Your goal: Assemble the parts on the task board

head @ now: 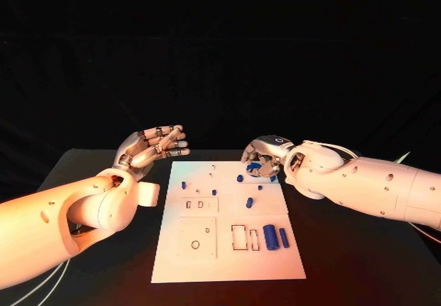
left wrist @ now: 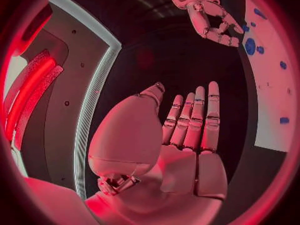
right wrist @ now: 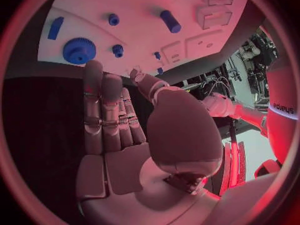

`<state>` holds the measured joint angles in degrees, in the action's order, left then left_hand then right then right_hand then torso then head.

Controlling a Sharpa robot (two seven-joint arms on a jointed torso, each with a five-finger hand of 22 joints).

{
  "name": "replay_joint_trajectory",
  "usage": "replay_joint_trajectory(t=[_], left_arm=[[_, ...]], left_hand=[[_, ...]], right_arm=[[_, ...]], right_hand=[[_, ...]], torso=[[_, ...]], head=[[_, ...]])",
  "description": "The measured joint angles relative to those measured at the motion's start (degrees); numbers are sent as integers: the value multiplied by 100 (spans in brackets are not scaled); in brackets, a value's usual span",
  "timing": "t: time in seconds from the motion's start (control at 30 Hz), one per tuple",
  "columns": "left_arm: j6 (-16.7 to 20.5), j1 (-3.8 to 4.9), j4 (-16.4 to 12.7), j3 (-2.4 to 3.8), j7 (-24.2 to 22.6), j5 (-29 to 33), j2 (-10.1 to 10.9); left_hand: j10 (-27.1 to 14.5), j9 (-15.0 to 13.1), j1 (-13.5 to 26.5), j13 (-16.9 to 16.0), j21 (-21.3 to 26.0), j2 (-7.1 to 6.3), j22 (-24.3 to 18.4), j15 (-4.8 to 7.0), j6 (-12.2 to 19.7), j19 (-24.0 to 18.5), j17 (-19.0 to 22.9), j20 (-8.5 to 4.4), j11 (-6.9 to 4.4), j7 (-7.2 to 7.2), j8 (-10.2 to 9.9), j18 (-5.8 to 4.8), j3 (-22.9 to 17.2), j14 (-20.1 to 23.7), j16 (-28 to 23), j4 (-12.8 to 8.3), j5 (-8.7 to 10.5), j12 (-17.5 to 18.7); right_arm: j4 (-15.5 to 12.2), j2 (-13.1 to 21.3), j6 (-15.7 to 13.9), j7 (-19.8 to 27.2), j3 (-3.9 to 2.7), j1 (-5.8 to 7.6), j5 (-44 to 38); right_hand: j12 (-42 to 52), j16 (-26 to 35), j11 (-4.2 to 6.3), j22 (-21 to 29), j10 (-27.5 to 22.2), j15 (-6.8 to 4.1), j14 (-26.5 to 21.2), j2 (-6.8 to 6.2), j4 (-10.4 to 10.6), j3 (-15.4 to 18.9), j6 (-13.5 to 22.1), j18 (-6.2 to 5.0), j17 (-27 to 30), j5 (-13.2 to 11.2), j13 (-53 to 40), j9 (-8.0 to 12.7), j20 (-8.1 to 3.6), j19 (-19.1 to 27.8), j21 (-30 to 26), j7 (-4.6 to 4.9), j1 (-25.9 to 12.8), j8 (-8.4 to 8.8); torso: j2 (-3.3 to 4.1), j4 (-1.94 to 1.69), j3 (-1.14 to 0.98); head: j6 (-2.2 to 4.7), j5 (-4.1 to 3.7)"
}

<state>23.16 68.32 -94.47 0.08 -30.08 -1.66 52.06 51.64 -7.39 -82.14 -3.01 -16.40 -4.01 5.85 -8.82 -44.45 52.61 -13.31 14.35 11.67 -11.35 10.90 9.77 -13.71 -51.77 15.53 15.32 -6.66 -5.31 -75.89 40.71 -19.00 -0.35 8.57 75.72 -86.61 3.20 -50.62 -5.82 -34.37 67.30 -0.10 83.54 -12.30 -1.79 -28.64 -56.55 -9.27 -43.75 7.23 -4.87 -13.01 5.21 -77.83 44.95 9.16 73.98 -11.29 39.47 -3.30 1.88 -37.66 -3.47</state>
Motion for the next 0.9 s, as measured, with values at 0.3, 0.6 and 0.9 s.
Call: replay_joint_trajectory(t=[0.3, 0.6, 0.9], left_arm=[[-30, 56, -156, 15, 10, 2, 75], [-43, 95, -234, 22, 21, 14, 125], [-52, 110, -253, 25, 28, 20, 140]], left_hand=[[0, 0, 0, 0, 0, 0, 0, -31, 0, -31, -5, 30, 0, 0, 0, 0, 0, 91, 0, 0, 0, 0], [0, 0, 0, 0, 0, 0, -1, -31, 1, -31, -6, 30, 0, 0, 0, 0, 0, 92, 0, 0, 0, 1], [0, -1, 0, 0, 0, 0, -1, -31, 1, -31, -7, 30, 1, 0, 0, 0, 0, 92, -1, 0, 0, 1]], right_arm=[[180, -189, 250, -158, 0, 5, -179], [321, -269, 416, -257, 1, 4, -266], [375, -292, 595, -316, 1, 2, -312]], right_hand=[[0, -1924, -20, -2278, -204, 30, 29, -84, 143, 15, 73, 232, -1743, 0, -66, -202, 52, -235, 1996, 8, 85, 13], [0, -2191, -22, -2697, -264, 30, 29, -84, 204, 64, 69, 315, -1975, 0, -77, -258, 72, -253, 2327, 5, 85, 13], [1, -2287, -22, -2862, -264, 30, 29, -84, 205, 64, 68, 318, -2030, 0, -111, -288, 91, -274, 2460, 5, 85, 13]], torso=[[114, -83, 46], [193, -147, 68], [252, -177, 77]], head=[[52, -62], [67, -90], [84, -133]])
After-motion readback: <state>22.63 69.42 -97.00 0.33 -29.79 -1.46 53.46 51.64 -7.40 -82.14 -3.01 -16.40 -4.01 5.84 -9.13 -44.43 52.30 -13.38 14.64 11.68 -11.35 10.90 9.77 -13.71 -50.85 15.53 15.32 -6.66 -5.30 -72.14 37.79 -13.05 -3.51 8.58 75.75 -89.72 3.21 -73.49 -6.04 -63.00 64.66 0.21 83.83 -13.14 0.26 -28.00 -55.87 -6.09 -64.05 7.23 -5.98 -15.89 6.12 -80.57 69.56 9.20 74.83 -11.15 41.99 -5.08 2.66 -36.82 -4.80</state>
